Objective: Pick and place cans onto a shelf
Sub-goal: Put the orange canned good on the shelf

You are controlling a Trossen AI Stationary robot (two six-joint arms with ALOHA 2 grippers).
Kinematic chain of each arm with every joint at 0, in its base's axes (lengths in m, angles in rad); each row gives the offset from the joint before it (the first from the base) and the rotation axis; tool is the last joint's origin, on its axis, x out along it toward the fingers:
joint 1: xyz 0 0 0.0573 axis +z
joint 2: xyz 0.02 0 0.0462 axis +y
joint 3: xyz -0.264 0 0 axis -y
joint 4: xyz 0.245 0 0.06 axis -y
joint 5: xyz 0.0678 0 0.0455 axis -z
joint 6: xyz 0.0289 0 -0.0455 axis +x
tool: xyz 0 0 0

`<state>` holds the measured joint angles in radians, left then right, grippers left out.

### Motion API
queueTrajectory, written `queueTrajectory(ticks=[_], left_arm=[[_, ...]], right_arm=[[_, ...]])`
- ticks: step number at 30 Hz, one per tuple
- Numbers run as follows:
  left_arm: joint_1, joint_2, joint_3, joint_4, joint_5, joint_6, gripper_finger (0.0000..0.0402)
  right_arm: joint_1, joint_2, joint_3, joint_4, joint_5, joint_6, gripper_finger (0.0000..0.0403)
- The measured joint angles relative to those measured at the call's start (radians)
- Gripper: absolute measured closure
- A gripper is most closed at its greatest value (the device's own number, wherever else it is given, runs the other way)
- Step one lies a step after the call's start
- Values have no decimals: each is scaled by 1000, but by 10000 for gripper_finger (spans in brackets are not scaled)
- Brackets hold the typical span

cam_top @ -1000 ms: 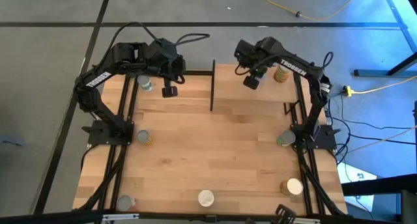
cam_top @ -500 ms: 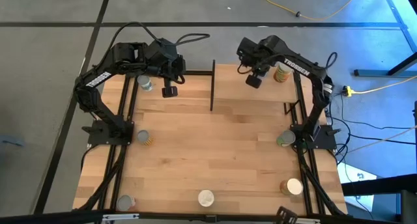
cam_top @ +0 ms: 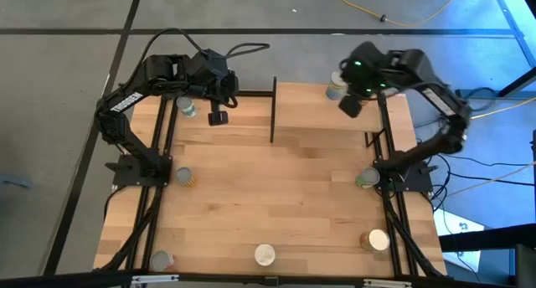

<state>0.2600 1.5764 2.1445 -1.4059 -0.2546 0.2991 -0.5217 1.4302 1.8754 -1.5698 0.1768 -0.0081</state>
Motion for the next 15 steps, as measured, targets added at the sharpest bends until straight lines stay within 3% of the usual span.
queueTrajectory(ticks=[7,15], left_arm=[[0,0,0,0,21,8,402],[0,0,0,0,21,25,402]], right_arm=[[-4,-186,-219,-4,14,133,402],[-85,-242,-425,63,13,186,402]])
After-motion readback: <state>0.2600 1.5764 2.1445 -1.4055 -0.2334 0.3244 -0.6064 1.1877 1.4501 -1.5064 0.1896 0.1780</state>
